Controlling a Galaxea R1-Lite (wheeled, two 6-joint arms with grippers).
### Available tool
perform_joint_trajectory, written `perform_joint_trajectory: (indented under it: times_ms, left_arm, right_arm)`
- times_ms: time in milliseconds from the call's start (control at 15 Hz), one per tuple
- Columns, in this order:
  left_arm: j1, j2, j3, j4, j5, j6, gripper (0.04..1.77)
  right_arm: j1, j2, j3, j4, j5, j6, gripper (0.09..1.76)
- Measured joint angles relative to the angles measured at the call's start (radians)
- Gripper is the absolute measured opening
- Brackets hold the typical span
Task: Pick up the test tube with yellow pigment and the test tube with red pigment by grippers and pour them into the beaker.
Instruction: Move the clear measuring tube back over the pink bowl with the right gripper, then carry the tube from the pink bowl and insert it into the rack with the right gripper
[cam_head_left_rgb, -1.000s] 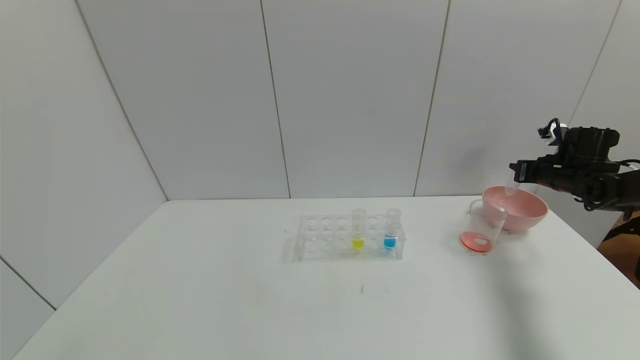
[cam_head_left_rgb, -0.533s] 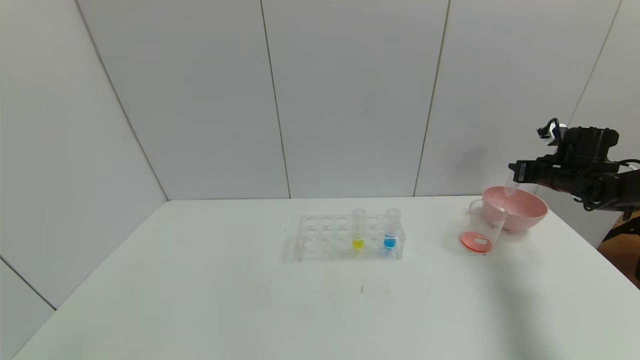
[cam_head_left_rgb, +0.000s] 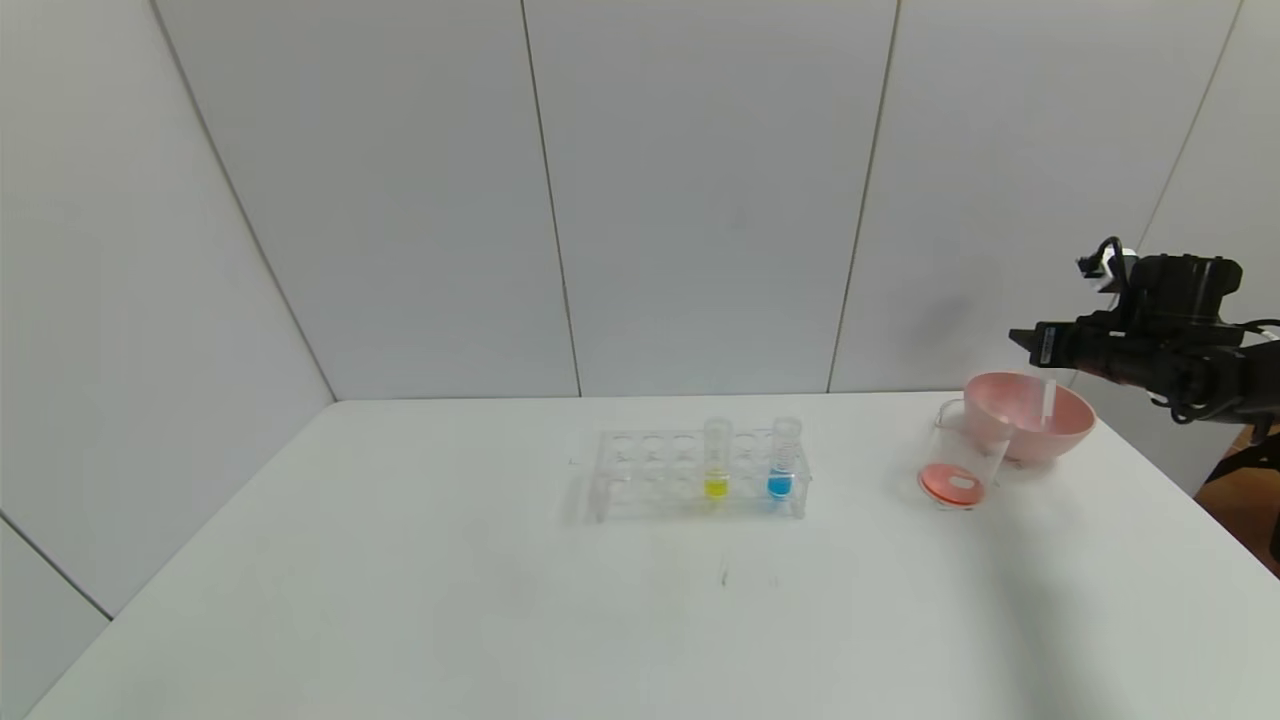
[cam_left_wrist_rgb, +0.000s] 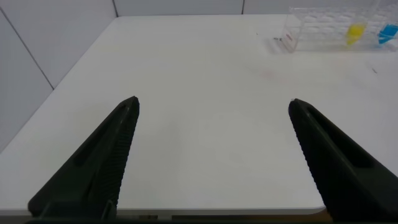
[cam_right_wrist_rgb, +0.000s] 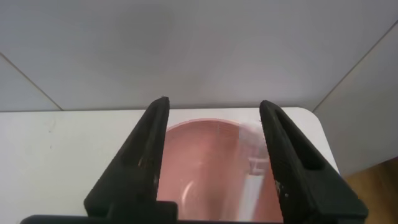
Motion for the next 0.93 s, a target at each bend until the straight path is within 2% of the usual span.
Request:
perform_joint_trajectory:
  times_ms: [333,933]
  left_arm:
    - [0.000,0.000,0.000,0.000,0.000,0.000,1.72]
    - [0.000,0.000,0.000,0.000,0.000,0.000,1.72]
  right_arm:
    - [0.000,-0.003,0.000,-0.002,-0.001,-0.002,1.38]
    - [0.017,-0.039,0.018,0.009,-0.001,-0.001,1.60]
